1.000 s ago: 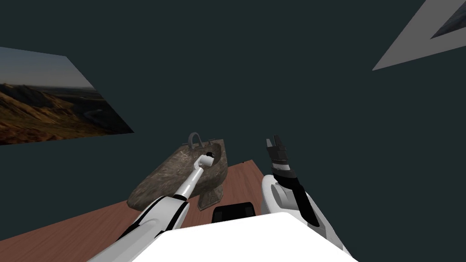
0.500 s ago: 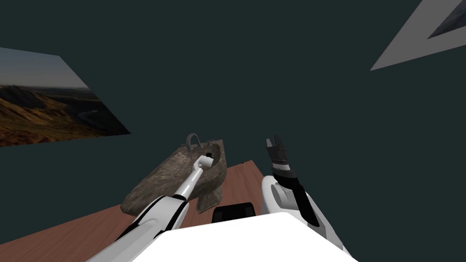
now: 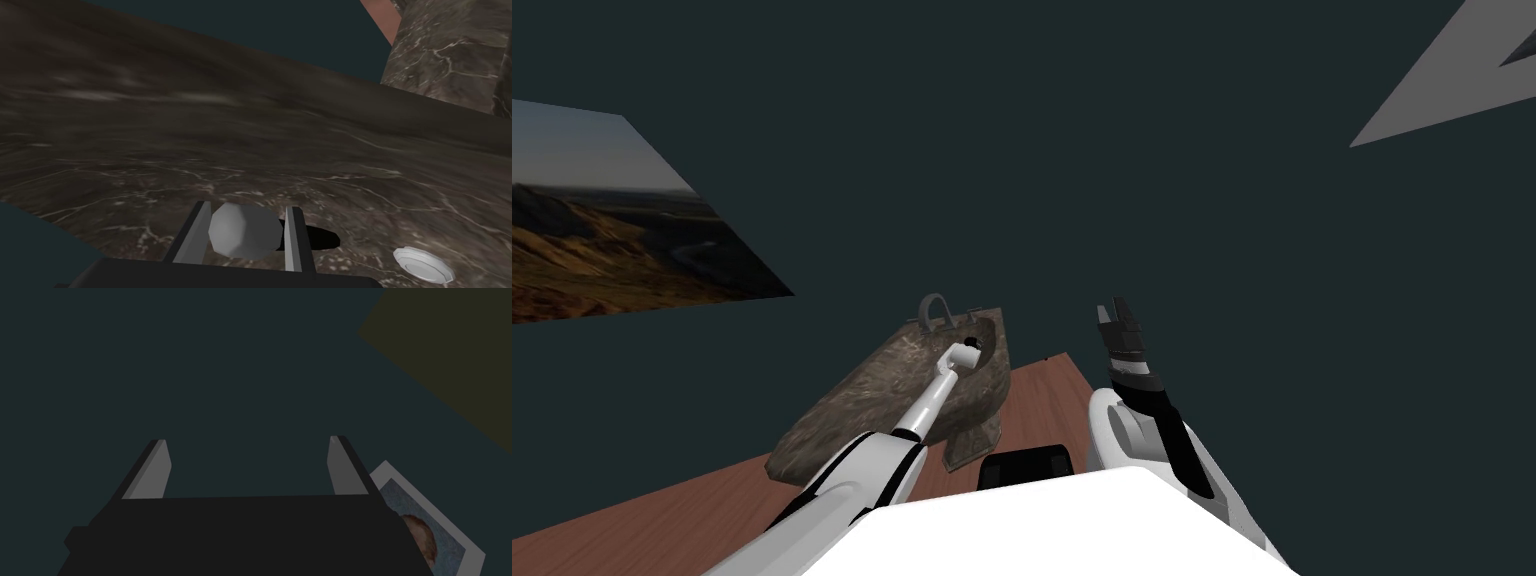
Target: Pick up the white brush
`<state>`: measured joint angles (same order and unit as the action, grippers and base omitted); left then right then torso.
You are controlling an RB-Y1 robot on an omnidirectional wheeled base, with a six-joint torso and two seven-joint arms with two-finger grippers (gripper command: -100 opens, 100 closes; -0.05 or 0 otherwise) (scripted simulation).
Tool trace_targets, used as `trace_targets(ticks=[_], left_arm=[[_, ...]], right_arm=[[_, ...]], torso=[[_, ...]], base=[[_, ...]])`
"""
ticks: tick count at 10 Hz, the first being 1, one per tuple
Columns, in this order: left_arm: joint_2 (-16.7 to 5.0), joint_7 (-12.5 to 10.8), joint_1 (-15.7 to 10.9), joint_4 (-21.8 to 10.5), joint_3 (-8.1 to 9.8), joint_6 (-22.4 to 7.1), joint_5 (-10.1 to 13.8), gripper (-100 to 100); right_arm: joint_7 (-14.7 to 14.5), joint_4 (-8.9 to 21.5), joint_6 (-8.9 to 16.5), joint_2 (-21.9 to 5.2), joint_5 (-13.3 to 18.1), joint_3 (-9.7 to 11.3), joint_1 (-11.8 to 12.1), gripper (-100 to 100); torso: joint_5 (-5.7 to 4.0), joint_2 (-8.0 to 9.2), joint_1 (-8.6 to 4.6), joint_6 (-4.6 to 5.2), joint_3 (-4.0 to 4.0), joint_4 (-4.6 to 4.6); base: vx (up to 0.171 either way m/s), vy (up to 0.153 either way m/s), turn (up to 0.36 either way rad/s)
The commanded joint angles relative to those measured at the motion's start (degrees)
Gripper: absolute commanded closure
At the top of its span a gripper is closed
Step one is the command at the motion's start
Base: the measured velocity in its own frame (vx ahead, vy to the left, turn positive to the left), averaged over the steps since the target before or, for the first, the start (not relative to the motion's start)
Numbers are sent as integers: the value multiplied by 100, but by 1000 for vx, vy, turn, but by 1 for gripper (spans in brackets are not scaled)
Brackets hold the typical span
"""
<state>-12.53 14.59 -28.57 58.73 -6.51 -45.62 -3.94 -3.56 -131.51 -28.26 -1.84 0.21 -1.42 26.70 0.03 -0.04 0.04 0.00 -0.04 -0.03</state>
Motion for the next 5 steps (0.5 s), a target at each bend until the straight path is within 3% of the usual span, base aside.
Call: trace_targets(ticks=[1,2,3,4,5], left_arm=[[0,0,0,0,0,0,0,100],[0,0,0,0,0,0,0,100],[0,0,0,0,0,1,0,0],[1,28,-62,132,-9,-173,33,100],[1,38,-82,182,-12,-240,44,100]], right_arm=[[0,0,0,0,0,0,0,0],[0,0,0,0,0,0,0,0],[0,0,0,0,0,0,0,0],[0,0,0,0,0,0,0,0],[0,0,0,0,0,0,-1,0]], torso=[[0,0,0,0,0,0],[0,0,0,0,0,0],[0,0,0,0,0,0],[0,0,1,0,0,0],[0,22,-3,0,11,3]], base=[[0,0,0],[0,0,0],[0,0,0],[-72,-9,23],[-103,-10,21]])
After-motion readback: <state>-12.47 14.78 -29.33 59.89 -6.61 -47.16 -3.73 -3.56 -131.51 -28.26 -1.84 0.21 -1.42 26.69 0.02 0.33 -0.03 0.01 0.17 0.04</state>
